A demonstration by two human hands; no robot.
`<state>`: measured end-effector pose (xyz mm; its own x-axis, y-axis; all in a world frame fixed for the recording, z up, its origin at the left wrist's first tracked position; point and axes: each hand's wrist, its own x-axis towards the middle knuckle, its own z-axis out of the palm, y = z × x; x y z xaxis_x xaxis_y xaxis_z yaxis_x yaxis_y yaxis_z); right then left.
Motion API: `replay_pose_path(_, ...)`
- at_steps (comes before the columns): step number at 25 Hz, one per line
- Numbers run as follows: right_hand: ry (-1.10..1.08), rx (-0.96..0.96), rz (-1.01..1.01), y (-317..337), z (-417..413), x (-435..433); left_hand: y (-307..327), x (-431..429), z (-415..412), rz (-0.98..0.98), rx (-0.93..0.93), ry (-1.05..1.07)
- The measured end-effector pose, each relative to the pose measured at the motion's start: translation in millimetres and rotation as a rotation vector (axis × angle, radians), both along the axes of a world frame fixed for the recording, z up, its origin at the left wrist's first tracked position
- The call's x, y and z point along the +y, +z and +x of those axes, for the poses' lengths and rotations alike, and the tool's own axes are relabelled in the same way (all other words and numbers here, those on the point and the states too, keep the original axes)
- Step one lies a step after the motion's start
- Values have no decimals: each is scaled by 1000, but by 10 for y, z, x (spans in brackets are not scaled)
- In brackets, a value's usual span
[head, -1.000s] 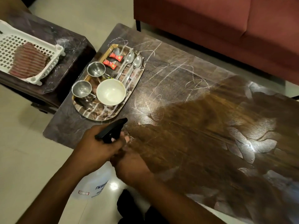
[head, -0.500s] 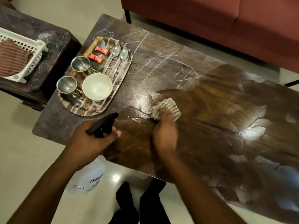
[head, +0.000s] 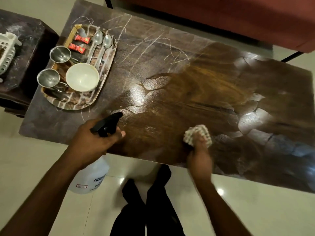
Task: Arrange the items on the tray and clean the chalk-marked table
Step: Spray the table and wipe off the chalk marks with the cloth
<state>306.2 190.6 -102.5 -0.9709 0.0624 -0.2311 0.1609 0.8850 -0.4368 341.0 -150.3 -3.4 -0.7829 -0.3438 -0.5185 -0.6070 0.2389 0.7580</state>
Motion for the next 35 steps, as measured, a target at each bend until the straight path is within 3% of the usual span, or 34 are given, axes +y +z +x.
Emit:
replay_pose_path(2, -346, 13, -16, 58, -61, 433, -19, 88, 41, 23, -13, 11)
replay_pose_path(4, -449, 40, -51, -9, 149, 138, -26, 155, 76, 34, -16, -4)
replay_pose_path(6, -326, 67, -64, -85, 509, -587, -38, 191, 79, 28, -14, -26)
replay_pose_path(9, 102, 94, -29, -86, 1047, -1691, -49, 193, 24, 19, -14, -43)
replay_pose_path(11, 222, 50, -97, -55, 1225, -1871, -26, 175, -44, 14, -13, -42)
replay_pose_path(13, 257, 30, -66, -26, 1171, -1470, 17, 124, -135, 12, -9, -41)
replay_pose_path(15, 158, 34, -18, -46, 1054, -786, 53, 81, -229, 17, -5, -39)
replay_pose_path(18, -317, -15, -35, -29, 706, 300, 89, 85, -347, 21, -5, 15)
replay_pose_path(20, -477, -63, -74, -8, 387, 579, 107, 141, -437, 15, 5, 77)
replay_pose_path(25, -283, 4, -130, 3, -452, 145, 125, 351, -811, -27, 29, 251)
replay_pose_path(35, 157, 150, -157, 60, -2373, -235, -66, 195, -1643, -168, 1, 329)
